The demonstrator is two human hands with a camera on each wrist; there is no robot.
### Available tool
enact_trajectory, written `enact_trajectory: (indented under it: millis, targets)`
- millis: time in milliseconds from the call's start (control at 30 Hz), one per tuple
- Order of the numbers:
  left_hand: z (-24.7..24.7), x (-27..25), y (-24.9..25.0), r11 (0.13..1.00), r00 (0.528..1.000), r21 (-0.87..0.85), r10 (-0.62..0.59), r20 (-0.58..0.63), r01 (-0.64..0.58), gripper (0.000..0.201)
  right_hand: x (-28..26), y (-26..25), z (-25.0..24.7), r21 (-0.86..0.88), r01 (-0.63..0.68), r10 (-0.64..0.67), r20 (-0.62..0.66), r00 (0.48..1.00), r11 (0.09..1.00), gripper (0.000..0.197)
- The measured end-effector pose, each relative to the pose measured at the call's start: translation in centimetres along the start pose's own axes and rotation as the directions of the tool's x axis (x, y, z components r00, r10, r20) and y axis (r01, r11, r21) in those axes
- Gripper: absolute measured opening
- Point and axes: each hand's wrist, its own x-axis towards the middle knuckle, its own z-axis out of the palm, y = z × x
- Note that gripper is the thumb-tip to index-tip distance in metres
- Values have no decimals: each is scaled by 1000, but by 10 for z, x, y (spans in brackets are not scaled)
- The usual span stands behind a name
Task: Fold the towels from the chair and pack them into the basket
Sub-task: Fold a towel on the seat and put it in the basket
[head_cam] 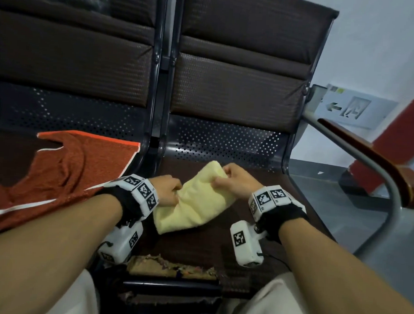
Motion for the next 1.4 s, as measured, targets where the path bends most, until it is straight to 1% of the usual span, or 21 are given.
enact_trajectory:
  millis: [33, 100, 167, 233, 267, 333, 367, 433, 500, 567, 633, 700, 800, 833, 900, 967, 1067, 1133, 1300, 1333, 1400]
  targets:
    - [-5, -6, 3, 998, 999, -50, 37, -28, -38, 63, -7, -11, -3, 35, 70, -68, -37, 997, 997, 25]
    - [-18, -23, 12, 959, 984, -236, 133, -121, -159, 92, -25, -32, -13, 42, 215, -210, -96, 973, 976, 27]
    - [-34, -41, 23, 875, 952, -405, 172, -253, -266, 117, -49, -53, -26, -54, 350, -353, -95, 931, 935, 30]
    - [-50, -62, 37, 826, 926, -463, 174, -334, -323, 128, -77, -71, -40, -134, 461, -473, -84, 877, 877, 35]
    - [-58, -73, 45, 802, 916, -479, 197, -350, -355, 126, -91, -79, -49, -161, 502, -520, -95, 849, 850, 36]
    - [-71, -93, 62, 727, 889, -521, 296, -349, -447, 104, -117, -91, -69, -198, 554, -584, -151, 798, 808, 36]
    - [-76, -102, 71, 690, 876, -542, 340, -342, -480, 91, -130, -93, -80, -199, 567, -599, -190, 778, 799, 34]
    - [-81, -117, 91, 644, 867, -580, 378, -325, -498, 75, -154, -90, -100, -170, 574, -597, -294, 747, 801, 29]
    - [-81, -126, 112, 659, 878, -581, 371, -302, -478, 60, -175, -76, -118, -114, 556, -550, -400, 733, 824, 25]
    - [-78, -131, 135, 727, 888, -511, 389, -245, -459, 45, -195, -55, -134, -59, 527, -488, -473, 733, 848, 22]
    - [-71, -132, 163, 792, 887, -402, 434, -156, -459, 36, -215, -24, -148, -22, 490, -426, -529, 734, 872, 18]
    - [-60, -131, 195, 800, 880, -387, 471, -70, -459, 36, -237, 12, -155, 43, 440, -334, -586, 738, 897, 18]
    - [-30, -124, 249, 823, 879, -338, 477, -23, -456, 45, -273, 72, -157, 197, 359, -146, -663, 734, 912, 17]
    - [-15, -119, 265, 827, 874, -317, 486, -12, -464, 38, -285, 93, -156, 248, 332, -80, -681, 728, 910, 17]
    - [21, -108, 295, 828, 859, -276, 511, 12, -489, 13, -310, 137, -150, 342, 273, 51, -701, 711, 899, 14]
    - [64, -98, 319, 829, 850, -246, 526, 39, -502, 9, -335, 181, -140, 409, 219, 150, -699, 700, 886, 12]
    - [135, -85, 343, 821, 828, -235, 552, 94, -521, 28, -366, 246, -115, 467, 108, 273, -671, 689, 877, 13]
    - [181, -80, 351, 820, 818, -256, 557, 143, -513, 34, -381, 286, -93, 513, 39, 350, -637, 687, 857, 15]
    - [266, -68, 354, 835, 790, -173, 550, 269, -522, 35, -391, 357, -35, 573, -143, 473, -481, 738, 807, 20]
    - [277, -64, 352, 843, 790, -137, 535, 297, -520, 34, -387, 366, -26, 588, -171, 494, -449, 744, 791, 22]
    - [293, -54, 344, 885, 813, -45, 444, 376, -463, 34, -375, 377, -13, 578, -231, 520, -403, 753, 783, 27]
